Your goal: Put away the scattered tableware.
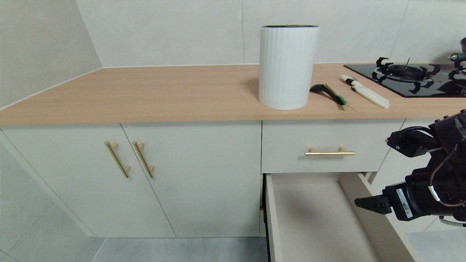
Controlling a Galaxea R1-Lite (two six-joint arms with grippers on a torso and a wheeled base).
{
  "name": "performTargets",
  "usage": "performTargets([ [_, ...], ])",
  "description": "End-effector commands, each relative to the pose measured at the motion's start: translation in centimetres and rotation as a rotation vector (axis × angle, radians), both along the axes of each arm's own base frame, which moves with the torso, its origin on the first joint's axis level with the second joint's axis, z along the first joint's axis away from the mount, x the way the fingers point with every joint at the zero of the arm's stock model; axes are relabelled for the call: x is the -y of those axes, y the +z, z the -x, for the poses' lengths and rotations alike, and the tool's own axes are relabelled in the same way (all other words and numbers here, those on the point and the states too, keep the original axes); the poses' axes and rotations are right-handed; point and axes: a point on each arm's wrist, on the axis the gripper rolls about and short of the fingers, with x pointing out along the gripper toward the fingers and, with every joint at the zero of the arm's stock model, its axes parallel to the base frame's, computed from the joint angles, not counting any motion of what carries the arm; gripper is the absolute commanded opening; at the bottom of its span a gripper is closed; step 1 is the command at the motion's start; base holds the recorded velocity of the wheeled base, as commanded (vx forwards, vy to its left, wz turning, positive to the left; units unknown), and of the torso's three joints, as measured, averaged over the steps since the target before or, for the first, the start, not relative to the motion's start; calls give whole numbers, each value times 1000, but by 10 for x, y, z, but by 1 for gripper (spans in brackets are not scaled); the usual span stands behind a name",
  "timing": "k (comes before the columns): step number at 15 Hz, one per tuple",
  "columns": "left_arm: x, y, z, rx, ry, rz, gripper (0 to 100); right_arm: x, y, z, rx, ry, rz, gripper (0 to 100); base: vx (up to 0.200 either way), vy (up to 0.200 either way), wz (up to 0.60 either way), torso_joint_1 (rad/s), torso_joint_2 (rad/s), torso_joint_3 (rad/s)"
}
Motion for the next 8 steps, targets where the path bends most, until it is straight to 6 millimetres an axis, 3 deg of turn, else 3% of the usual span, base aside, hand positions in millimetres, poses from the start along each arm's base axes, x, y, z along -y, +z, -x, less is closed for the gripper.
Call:
performTargets([
  [1,0,0,0,-2,1,0,100,0,-1,-1,-4,-2,2,100,0,0,0,129,-510,-290],
  [8,0,0,0,-2,1,0,100,-2,3,-5,49,-2,-25,100,0,0,0,173,-475,-300],
])
